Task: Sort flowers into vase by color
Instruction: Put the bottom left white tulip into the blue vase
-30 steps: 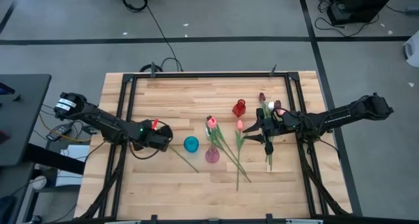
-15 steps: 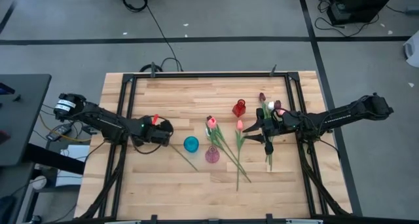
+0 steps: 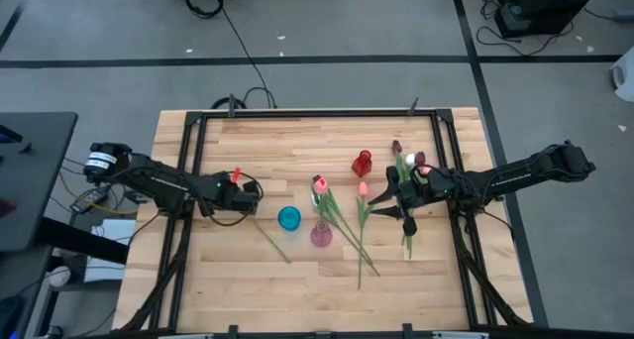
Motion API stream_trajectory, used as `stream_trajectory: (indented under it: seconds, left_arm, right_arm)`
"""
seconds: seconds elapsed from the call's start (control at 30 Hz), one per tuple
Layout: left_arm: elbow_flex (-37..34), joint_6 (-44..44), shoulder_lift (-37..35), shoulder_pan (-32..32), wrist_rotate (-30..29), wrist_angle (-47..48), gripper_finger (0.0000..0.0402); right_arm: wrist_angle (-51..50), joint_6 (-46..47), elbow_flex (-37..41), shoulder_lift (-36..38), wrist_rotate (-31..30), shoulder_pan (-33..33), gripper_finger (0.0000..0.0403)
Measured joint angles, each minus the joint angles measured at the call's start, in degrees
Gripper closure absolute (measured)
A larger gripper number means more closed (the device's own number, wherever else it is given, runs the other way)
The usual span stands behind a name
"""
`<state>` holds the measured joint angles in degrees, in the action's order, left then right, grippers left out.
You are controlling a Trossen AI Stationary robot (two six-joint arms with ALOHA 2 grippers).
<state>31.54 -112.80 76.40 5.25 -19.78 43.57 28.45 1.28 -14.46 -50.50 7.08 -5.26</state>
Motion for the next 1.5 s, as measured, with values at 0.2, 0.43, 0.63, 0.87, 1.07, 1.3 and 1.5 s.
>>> stream_trajectory:
  seconds: [0.2, 0.43, 0.63, 0.87, 1.07, 1.3, 1.5]
  left_arm:
    - [0.5, 2.53, 0.54, -0.01, -0.27, 0.12, 0.0392]
    - [8.19, 13.22, -0.88, -0.01, -3.99, 6.66, 0.0399]
    - [21.63, 29.85, -3.07, 0.41, -12.29, 15.02, 0.04]
    - [31.08, 67.81, -6.01, 3.38, -22.13, 0.03, 0.04]
    - [31.53, 90.7, -9.09, 3.68, -13.35, -21.79, 0.04]
    - [31.53, 97.55, -9.81, 5.03, -7.6, -28.08, 0.0399]
    - [31.46, 104.89, -11.43, 7.36, -4.4, -33.04, 0.0398]
  right_arm:
    - [-0.07, 0.02, 0.0, 0.0, 0.14, -0.02, 0.0285]
    - [-0.28, 0.02, 0.0, 0.0, 0.14, 0.0, 0.0285]
    - [-3.17, -0.91, 0.02, 1.17, -0.59, 0.42, 0.0285]
    - [-10.11, -0.44, 0.0, 9.19, -1.0, 1.25, 0.0285]
    - [-15.45, 0.83, 0.0, 15.54, -6.99, 1.31, 0.0285]
    - [-15.69, 1.53, 0.0, 18.76, -12.15, 1.38, 0.0285]
    - [-23.7, 3.78, 0.0, 21.27, -19.0, 1.38, 0.0285]
